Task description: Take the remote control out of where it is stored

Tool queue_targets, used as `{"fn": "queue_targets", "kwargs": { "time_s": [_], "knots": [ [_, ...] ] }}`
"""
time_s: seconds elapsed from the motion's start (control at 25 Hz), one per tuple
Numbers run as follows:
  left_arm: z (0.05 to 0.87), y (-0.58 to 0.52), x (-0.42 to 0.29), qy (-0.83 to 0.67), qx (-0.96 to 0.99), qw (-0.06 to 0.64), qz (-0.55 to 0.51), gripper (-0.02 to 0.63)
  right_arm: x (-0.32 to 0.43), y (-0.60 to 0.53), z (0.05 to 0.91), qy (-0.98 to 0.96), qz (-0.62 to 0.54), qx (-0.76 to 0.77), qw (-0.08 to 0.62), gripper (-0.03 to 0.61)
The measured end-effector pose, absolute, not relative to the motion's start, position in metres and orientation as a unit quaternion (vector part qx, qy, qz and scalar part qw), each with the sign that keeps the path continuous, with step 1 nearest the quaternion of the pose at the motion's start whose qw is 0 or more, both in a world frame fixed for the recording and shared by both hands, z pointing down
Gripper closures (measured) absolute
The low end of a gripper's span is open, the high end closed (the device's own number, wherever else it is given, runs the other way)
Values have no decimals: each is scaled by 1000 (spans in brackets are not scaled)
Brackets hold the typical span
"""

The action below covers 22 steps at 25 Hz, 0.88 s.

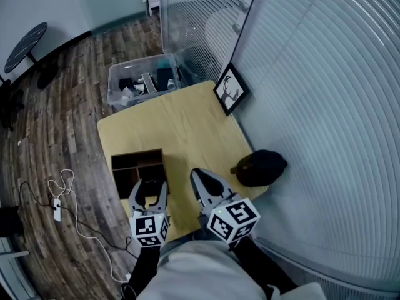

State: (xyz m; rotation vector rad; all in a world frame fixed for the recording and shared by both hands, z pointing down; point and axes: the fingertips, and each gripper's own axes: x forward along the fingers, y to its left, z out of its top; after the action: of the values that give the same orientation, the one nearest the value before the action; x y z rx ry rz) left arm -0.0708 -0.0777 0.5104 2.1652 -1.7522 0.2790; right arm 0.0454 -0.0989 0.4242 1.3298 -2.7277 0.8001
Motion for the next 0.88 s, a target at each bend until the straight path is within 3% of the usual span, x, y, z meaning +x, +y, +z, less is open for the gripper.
{"fn": "queue_targets", "kwargs": {
  "time_s": [0.88],
  "knots": [
    [532, -88, -70, -620, 752, 192, 119, 373, 54, -106, 422, -860, 255, 441, 6, 572]
  ]
}}
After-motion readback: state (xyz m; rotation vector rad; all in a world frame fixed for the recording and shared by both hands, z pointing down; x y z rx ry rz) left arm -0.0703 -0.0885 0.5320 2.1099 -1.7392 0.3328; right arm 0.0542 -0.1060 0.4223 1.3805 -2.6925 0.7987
